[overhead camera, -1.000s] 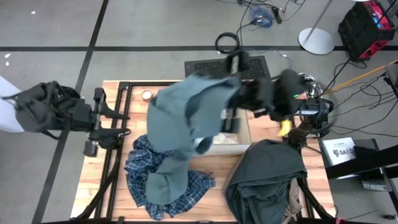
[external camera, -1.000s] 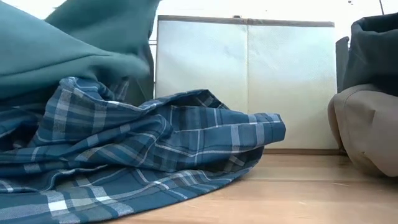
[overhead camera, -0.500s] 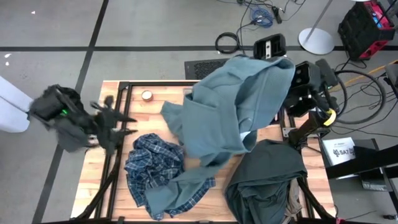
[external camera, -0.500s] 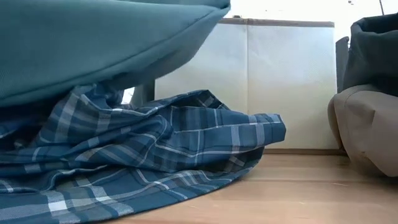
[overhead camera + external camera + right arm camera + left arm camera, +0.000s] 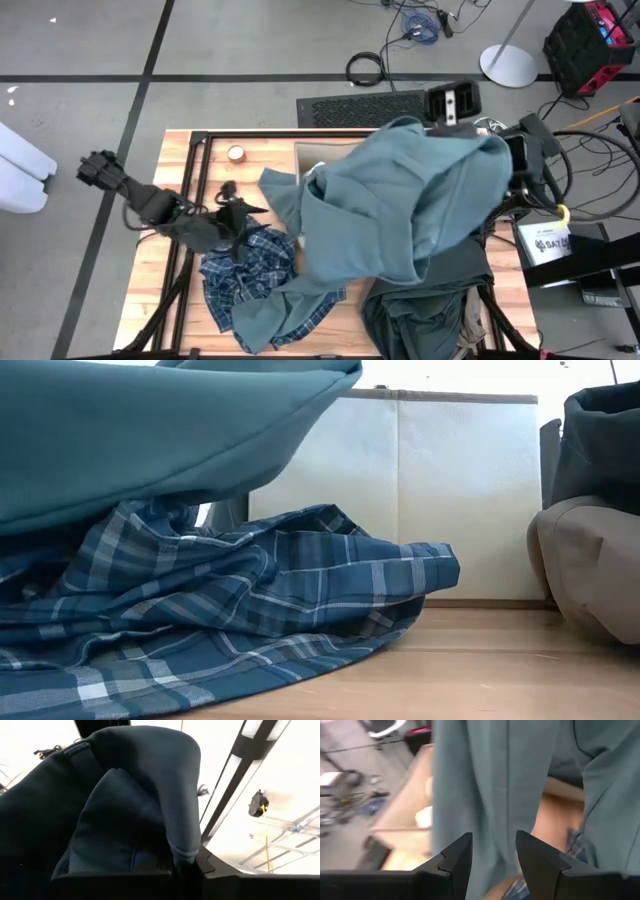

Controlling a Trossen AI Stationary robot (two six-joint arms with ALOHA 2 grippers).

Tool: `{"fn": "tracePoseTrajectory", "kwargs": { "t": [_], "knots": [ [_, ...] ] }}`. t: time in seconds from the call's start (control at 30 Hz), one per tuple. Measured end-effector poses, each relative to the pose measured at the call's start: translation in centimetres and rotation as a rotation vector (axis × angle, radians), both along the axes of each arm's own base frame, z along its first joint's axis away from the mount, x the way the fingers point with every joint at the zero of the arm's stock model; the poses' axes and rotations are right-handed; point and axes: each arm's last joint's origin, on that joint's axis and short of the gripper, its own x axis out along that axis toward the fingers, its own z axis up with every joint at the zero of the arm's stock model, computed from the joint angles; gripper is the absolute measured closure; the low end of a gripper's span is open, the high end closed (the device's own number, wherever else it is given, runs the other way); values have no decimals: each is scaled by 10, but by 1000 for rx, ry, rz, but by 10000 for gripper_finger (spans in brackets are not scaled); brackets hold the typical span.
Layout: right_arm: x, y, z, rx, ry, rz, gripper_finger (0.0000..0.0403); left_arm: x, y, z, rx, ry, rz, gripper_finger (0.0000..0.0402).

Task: Sort clothes
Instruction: Put the green pants into the laundry organizer

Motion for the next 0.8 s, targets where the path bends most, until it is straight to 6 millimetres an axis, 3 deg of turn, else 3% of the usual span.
{"fn": "tracePoseTrajectory", "kwargs": {
  "t": [0.2,0.47,0.7,0.8],
  "knots": [
    [-13,10,3,-44,4,-3,401,28,13,-27,-60,79,-32,240],
    [-25,16,6,-65,10,5,401,73,14,-54,-111,111,-142,240],
    [-25,19,5,-83,19,-6,401,91,23,-70,-105,135,-47,241],
    [-24,20,4,-89,30,-5,401,92,28,-71,-94,121,31,262]
  ]
}}
